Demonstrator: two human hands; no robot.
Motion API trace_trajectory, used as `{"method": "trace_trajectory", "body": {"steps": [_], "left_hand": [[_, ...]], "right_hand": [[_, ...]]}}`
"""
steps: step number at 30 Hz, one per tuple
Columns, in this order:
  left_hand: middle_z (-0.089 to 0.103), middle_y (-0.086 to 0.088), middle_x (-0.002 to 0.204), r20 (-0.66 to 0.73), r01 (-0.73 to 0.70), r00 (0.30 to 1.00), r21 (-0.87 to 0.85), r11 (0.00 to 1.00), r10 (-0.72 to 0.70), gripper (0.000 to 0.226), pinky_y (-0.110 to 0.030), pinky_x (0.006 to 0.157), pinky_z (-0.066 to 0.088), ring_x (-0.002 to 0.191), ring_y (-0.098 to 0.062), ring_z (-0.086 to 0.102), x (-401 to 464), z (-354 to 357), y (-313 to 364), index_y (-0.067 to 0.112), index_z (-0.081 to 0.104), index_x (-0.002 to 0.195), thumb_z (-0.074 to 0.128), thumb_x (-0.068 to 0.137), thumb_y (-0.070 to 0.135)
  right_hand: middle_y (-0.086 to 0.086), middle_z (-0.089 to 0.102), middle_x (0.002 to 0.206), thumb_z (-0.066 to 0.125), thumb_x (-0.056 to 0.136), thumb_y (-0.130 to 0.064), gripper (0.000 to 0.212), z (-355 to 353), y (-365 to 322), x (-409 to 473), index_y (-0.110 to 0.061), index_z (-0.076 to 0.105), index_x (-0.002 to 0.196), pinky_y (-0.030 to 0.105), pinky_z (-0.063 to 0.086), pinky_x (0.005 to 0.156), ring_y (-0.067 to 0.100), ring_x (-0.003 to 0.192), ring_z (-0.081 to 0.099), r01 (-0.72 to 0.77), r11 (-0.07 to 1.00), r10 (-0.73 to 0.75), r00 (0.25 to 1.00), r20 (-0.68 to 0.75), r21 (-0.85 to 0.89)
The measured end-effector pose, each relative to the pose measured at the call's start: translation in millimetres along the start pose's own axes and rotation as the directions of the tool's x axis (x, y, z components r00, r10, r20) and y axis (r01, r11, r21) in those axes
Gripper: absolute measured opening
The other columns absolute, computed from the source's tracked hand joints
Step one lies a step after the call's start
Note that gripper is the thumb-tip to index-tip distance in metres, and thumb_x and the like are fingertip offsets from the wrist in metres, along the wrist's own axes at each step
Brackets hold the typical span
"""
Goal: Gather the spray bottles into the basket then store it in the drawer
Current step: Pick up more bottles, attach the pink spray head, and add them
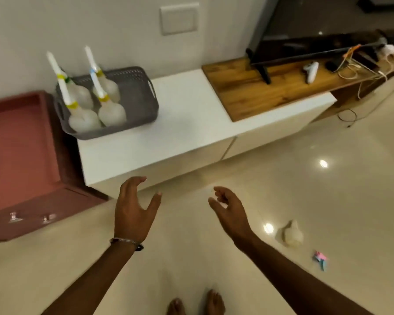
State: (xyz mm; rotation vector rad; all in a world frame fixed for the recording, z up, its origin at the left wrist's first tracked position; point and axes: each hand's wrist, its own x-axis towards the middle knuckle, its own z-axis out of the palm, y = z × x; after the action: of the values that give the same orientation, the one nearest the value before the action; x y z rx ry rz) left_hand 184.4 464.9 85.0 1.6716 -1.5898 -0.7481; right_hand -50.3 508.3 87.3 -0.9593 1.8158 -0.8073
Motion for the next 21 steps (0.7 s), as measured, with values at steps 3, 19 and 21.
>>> {"method": "trace_trajectory", "body": {"steps": [3, 19, 21], "left_hand": [[0.046, 0.009, 0.134, 0.188, 0.138, 0.972, 0.010, 0.990, -0.138, 0.063, -0.023, 0.097, 0.036, 0.118, -0.001, 0.043, -48.9, 31.6, -13.5, 0.028, 0.045, 0.132, 0.061, 0.078, 0.057], [0.026, -0.002, 0.156, 0.636, 0.372, 0.602, 0.311, 0.874, -0.483, 0.085, -0.039, 0.113, 0.029, 0.142, -0.021, 0.030, -229.6, 146.8, -27.1, 0.028, 0.027, 0.148, 0.067, 0.078, 0.056], [0.027, -0.001, 0.156, 0.669, 0.344, 0.579, 0.318, 0.883, -0.466, 0.085, -0.039, 0.113, 0.030, 0.142, -0.022, 0.031, -243.2, 172.2, -10.7, 0.030, 0.028, 0.148, 0.068, 0.077, 0.056]], "right_hand": [[-0.011, 0.059, 0.124, 0.067, 0.093, -0.029, 0.039, -16.2, 57.9, -39.9, -0.029, 0.057, 0.131, 0.019, 0.044, 0.091, 0.005, 0.115, 0.055, -0.093, 0.996, 0.093, 0.996, -0.014, -0.016], [-0.006, 0.054, 0.129, 0.067, 0.091, -0.035, 0.049, -132.4, 287.1, -175.1, -0.027, 0.051, 0.137, 0.030, 0.044, 0.100, 0.011, 0.117, 0.052, -0.433, 0.893, 0.449, 0.876, -0.177, 0.127], [-0.006, 0.054, 0.130, 0.067, 0.091, -0.035, 0.049, -152.8, 310.4, -190.1, -0.026, 0.051, 0.137, 0.030, 0.044, 0.099, 0.011, 0.116, 0.052, -0.439, 0.883, 0.466, 0.860, -0.205, 0.166]]}}
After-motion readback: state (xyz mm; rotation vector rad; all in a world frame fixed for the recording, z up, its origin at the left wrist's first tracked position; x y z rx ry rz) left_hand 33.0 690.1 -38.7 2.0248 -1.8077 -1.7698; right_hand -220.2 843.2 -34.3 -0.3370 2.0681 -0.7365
